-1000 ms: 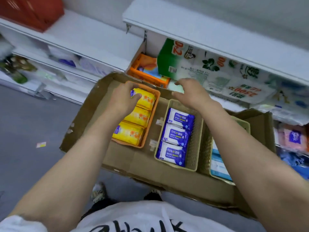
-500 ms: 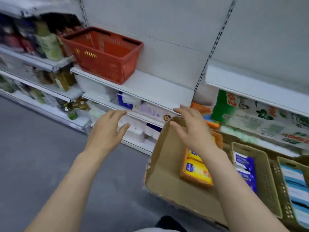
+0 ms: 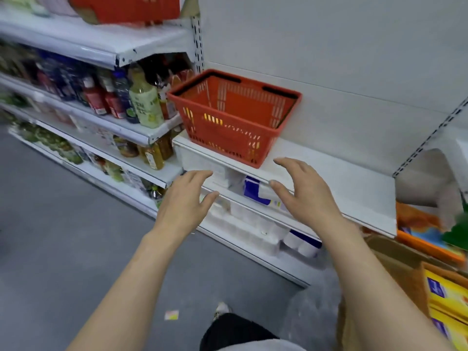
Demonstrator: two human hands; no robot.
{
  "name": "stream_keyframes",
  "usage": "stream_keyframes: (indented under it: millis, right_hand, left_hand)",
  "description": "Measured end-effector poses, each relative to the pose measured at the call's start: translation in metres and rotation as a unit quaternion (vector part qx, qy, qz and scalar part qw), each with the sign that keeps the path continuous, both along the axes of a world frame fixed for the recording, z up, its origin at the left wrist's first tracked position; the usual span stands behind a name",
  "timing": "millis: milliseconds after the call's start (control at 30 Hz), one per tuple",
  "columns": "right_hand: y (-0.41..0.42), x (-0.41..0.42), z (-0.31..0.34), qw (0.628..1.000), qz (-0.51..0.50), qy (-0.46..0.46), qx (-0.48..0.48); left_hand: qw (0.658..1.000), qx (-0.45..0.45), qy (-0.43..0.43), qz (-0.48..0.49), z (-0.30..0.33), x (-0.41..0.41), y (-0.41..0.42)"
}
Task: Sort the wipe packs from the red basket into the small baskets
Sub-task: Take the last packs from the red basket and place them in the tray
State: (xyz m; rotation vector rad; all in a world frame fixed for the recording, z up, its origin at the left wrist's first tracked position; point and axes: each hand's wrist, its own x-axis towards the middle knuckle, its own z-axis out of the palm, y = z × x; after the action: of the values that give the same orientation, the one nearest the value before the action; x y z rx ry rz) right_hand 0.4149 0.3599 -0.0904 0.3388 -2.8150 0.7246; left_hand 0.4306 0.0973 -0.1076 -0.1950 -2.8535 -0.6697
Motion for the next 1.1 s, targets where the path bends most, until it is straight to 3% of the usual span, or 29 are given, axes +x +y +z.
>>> stream_keyframes:
  millis: [367,600,867,1000,1100]
  right_hand:
    - [-0.089,-0.204,0.043,0.999,-0.032,-0.013,0.015]
    - [-0.098,-0.317,0.023,0.989,-0.137,-0.041,0.043]
    - [-0.093,-0.401,-0.017,0.92,-0.175,-0.346,0.061]
    - [-0.097,-0.439,-0.041,0.876,-0.122,-0.46,0.077]
    - [-0.109,-0.462,-0.052,0.832,-0.06,-0.551,0.002]
  left_hand:
    - [0.997,0.037,0.02,-0.064,0.039,-0.244,-0.068]
    - [0.983,0.025,-0.022,-0.181,0.02,-0.414,-0.063]
    - [0.929,-0.098,-0.191,-0.3,-0.003,-0.532,-0.032]
    - [0.898,-0.147,-0.258,-0.324,-0.025,-0.57,-0.022]
    - [0.882,-0.158,-0.299,-0.329,-0.043,-0.586,-0.02]
